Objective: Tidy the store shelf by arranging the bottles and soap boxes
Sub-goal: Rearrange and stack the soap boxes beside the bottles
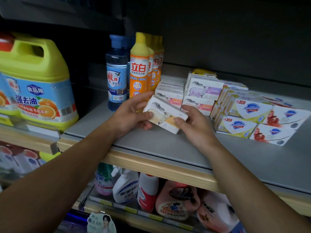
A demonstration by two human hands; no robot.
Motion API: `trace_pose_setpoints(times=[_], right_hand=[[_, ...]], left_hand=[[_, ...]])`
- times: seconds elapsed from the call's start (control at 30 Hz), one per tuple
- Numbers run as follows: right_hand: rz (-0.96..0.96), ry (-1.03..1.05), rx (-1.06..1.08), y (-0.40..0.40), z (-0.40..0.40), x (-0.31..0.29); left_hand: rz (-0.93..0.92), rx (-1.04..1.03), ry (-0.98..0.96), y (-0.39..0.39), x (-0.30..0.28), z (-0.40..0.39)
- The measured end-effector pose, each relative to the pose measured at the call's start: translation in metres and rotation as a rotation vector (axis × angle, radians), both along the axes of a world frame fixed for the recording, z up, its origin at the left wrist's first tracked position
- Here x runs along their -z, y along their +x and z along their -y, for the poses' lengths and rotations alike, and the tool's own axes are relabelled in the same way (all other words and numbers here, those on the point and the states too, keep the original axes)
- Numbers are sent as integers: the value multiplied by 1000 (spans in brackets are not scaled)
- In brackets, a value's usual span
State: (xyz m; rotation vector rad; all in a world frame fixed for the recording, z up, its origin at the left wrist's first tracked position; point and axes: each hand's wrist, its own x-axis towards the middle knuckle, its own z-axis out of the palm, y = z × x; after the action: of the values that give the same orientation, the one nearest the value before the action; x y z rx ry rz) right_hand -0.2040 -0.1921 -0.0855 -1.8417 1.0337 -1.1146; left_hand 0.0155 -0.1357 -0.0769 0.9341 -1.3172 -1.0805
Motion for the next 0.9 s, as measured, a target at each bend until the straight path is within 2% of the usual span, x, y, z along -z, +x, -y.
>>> trace_pose_setpoints(times=[0.17, 0.33, 0.4, 0.47, 0.57, 0.73, 0.83, 0.9], right_hand=[[-132, -377, 130, -3, -5, -7], [-278, -674, 159, -1, -10, -9], [-274, -720, 148, -1, -10, -10], [-192, -639, 98, -1, -11, -10], [-82, -349, 75, -1, -11, -10], [-216, -155, 55, -4, -8, -6], [-252, -159, 75, -5, -9, -11], [-325, -287, 141, -12, -7, -22]], left_hand=[[-25, 3, -57, 0, 4, 0], [-38, -79, -80, -1, 5, 2], [-46, -92, -77, -1, 4, 2], [-29, -93, -62, -3, 3, -2], [201, -213, -85, -8, -1, -5], [615, -542, -159, -13, 1, 0], [846, -619, -333, -18, 0, 0], [982, -606, -437, -24, -4, 1]])
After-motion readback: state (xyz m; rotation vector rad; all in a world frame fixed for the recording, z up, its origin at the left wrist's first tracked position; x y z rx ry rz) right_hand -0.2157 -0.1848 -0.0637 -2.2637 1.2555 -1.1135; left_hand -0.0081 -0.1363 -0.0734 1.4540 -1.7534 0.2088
